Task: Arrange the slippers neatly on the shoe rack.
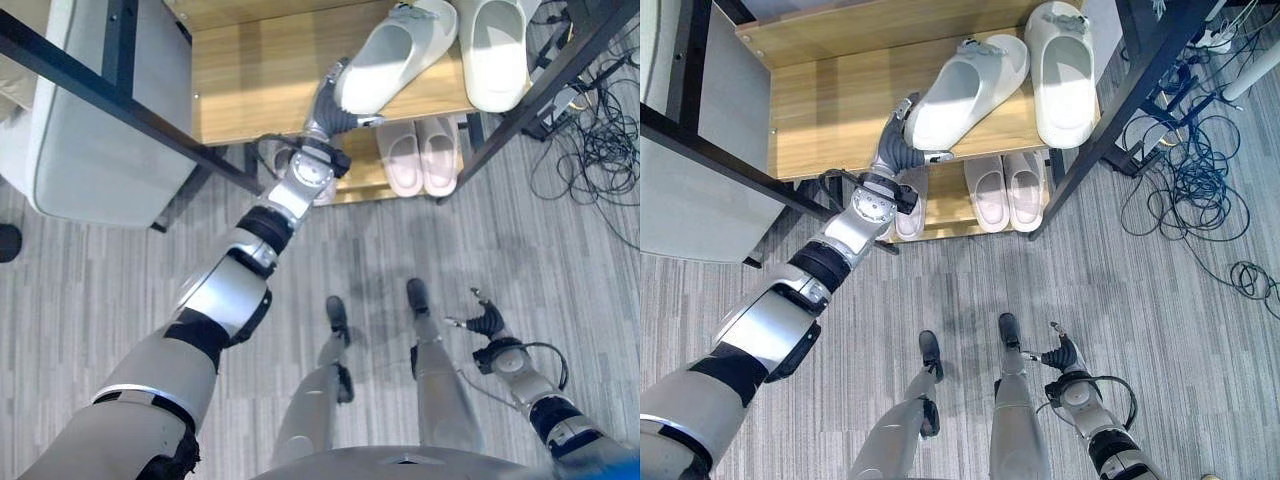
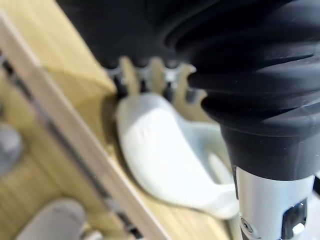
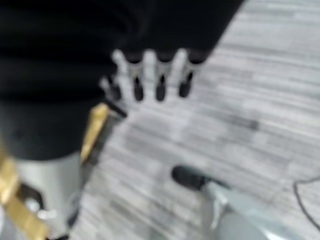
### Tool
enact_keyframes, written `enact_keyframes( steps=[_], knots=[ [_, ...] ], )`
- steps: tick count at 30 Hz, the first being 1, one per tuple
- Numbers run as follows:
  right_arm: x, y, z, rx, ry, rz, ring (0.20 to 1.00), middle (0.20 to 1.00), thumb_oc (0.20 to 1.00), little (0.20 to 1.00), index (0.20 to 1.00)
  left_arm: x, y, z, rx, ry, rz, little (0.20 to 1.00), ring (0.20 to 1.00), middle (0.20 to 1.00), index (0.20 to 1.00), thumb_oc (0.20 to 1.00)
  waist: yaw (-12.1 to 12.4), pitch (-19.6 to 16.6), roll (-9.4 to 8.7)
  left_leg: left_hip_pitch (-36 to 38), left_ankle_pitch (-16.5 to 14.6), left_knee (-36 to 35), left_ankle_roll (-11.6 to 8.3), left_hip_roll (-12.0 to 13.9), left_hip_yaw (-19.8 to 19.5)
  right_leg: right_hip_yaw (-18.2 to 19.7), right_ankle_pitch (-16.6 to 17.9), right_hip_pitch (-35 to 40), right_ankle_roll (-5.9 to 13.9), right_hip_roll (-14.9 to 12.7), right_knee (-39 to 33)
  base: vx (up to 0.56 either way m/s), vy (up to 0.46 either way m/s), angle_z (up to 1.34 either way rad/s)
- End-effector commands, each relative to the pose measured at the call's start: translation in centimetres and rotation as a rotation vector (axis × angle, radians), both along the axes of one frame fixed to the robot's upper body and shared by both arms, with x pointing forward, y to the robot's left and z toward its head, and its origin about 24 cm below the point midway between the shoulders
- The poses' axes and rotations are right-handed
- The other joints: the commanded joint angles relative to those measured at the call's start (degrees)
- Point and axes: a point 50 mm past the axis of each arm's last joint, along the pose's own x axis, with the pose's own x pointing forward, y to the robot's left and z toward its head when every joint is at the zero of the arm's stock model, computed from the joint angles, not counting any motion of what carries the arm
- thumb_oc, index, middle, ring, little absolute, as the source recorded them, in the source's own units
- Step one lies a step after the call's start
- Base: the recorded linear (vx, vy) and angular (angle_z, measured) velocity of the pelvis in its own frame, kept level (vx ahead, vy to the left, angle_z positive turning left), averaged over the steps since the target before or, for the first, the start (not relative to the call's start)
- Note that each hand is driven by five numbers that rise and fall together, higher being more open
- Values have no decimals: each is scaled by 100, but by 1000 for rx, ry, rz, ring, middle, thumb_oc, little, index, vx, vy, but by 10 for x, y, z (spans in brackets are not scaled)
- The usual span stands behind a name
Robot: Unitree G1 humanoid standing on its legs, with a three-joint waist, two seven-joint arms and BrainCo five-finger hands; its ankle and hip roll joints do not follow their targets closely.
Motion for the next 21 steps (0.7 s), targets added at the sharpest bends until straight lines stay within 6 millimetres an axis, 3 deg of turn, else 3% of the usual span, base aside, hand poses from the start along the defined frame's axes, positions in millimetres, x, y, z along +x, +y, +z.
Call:
enact_keyframes(
  steps=[1,21],
  knots=[
    [11,3,7,11,-41,-8,1000,1000,1000,1000,1000,0,-1,31,-112,-92,-37,1000,1000,1000,1000,1000,-51,305,-205,85,-634,278,-379,-22,-516,-441,-221,505,328,-324,-341,0,0,0],
    [6,4,3,19,-15,-21,1000,1000,1000,1000,1000,-16,-34,-1,-343,6,-169,1000,1000,1000,1000,1000,-27,209,-123,210,-634,254,-352,-40,-515,-415,-264,595,309,-322,-327,0,0,0]
  ],
)
